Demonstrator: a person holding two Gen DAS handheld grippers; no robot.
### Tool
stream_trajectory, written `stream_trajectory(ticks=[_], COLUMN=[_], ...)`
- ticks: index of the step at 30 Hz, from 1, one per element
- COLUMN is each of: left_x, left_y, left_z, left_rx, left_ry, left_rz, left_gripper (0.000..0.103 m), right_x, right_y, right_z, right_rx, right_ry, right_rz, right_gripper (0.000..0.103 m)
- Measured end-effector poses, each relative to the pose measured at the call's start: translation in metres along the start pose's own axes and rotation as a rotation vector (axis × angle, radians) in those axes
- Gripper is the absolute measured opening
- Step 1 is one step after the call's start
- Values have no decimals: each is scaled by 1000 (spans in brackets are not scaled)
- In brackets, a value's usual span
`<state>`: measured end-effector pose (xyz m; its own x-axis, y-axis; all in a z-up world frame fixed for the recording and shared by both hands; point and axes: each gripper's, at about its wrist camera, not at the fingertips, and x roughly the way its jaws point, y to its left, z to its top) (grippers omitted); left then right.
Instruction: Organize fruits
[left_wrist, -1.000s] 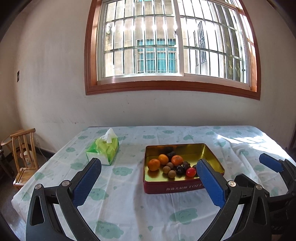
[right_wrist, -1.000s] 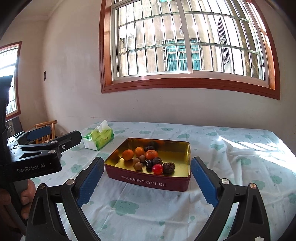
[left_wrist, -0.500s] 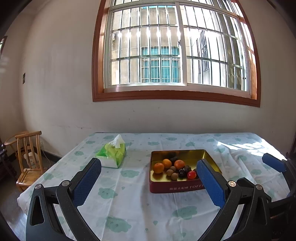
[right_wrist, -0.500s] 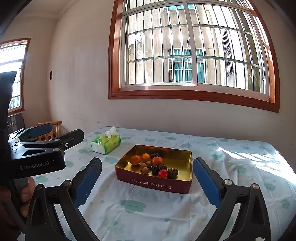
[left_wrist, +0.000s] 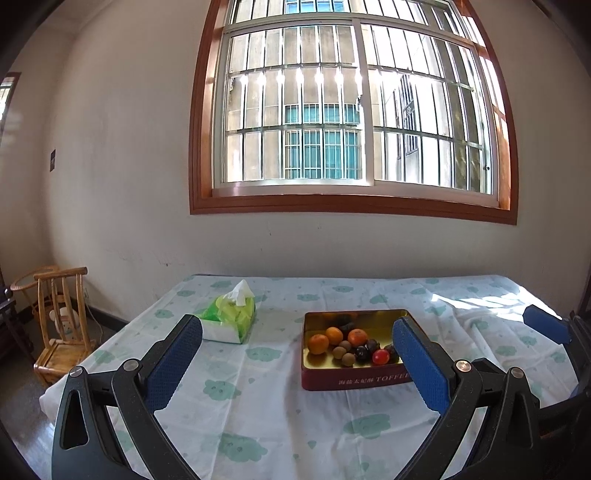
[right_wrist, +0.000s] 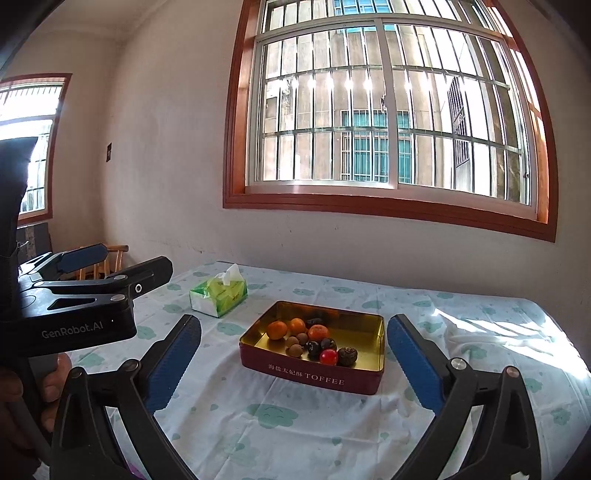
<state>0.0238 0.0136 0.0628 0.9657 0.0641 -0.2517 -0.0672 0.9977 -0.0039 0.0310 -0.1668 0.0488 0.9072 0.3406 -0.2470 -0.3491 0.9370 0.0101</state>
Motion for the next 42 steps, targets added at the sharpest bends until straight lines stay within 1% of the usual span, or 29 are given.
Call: stream_trajectory(ticks=[11, 29, 34, 36, 38, 42], left_x=[-4, 0, 11, 19, 25, 40], left_y=[6, 7, 3, 1, -1, -1], left_z=[0, -4, -7, -7, -7, -5], left_rx=[-14, -15, -11, -2, 13, 10], left_ry=[-9, 10, 37, 48, 48, 73], left_rz=[7, 9, 13, 31, 52, 54], left_gripper=[102, 102, 102, 102, 102, 102], right_x=[-2, 3, 16, 24, 34, 60], right_y=[6, 3, -9, -20, -36, -82], right_z=[1, -6, -16, -23, -32, -53], right_rx=[-13, -1, 22, 31, 40, 56], right_ry=[-3, 29, 81, 114, 152, 254], right_rz=[8, 20, 22, 9, -11, -85], right_gripper=[101, 102, 102, 102, 102, 102])
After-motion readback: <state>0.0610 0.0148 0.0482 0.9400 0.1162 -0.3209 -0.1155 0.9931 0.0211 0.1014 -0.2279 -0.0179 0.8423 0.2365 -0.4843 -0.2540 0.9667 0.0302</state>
